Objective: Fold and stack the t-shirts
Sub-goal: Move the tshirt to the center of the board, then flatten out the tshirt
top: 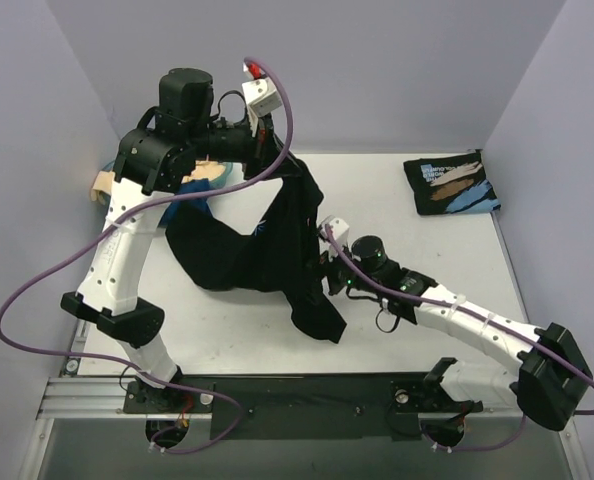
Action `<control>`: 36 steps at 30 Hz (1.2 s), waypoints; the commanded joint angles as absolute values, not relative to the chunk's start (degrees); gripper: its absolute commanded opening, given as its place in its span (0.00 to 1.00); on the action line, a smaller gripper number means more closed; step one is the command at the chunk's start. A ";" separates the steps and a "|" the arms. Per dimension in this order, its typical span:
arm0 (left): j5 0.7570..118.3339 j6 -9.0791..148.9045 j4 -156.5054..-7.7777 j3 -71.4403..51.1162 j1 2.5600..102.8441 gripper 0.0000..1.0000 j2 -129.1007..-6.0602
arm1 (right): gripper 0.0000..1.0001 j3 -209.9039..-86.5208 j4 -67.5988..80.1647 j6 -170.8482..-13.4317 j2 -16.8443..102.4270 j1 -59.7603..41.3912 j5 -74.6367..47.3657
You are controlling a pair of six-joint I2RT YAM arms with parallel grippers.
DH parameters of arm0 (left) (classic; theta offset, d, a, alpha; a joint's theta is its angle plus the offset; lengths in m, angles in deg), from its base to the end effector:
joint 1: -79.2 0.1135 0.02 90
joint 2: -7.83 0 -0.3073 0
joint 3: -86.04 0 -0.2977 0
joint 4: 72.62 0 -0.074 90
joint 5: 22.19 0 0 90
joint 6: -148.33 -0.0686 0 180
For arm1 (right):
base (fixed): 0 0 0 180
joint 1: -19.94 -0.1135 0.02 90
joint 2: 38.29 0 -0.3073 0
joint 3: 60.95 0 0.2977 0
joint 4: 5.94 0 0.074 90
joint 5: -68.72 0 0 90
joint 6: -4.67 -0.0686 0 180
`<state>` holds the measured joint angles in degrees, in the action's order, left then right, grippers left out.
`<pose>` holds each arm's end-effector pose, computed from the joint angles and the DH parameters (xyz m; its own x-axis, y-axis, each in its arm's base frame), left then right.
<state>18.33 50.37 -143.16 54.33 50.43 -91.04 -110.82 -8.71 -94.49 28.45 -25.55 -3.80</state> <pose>0.3007 -0.2246 0.6005 -0.1834 0.2034 -0.9618 0.9690 0.2020 -0.1421 0.2088 0.2418 0.2755 -0.3094 -0.0981 -0.9459 -0.8460 0.4827 0.2266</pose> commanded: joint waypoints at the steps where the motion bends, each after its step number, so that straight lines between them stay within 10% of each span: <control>1: 15.70 52.87 -138.22 56.71 50.37 0.00 -91.05 | 0.62 -118.44 -14.44 -98.14 31.75 -20.60 -2.05; 5: 15.68 53.15 -137.59 57.15 50.11 0.00 -91.84 | 0.11 -121.70 -14.53 -102.11 35.98 -14.61 2.10; 11: 19.37 50.33 -138.74 53.91 43.98 0.00 -93.24 | 0.00 -121.36 -4.88 -101.93 33.34 -2.23 3.58; 14: 24.72 56.80 -133.06 49.96 39.75 0.00 -96.14 | 0.43 -127.30 4.95 -102.55 36.59 9.17 9.20; 16: 31.14 65.13 -126.74 45.39 37.81 0.00 -97.90 | 0.50 -131.18 13.48 -104.21 38.00 15.07 11.32; 24: 46.80 80.20 -111.07 42.03 31.39 0.00 -110.03 | 0.56 -127.34 32.84 -106.58 21.32 21.27 -2.46; 36: 47.06 83.56 -105.69 42.30 28.75 0.00 -116.80 | 0.78 -105.19 14.77 -111.53 6.42 0.08 -26.37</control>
<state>46.51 81.91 -111.49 40.89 28.31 -118.41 -108.04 22.97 -113.95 1.57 0.33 -15.80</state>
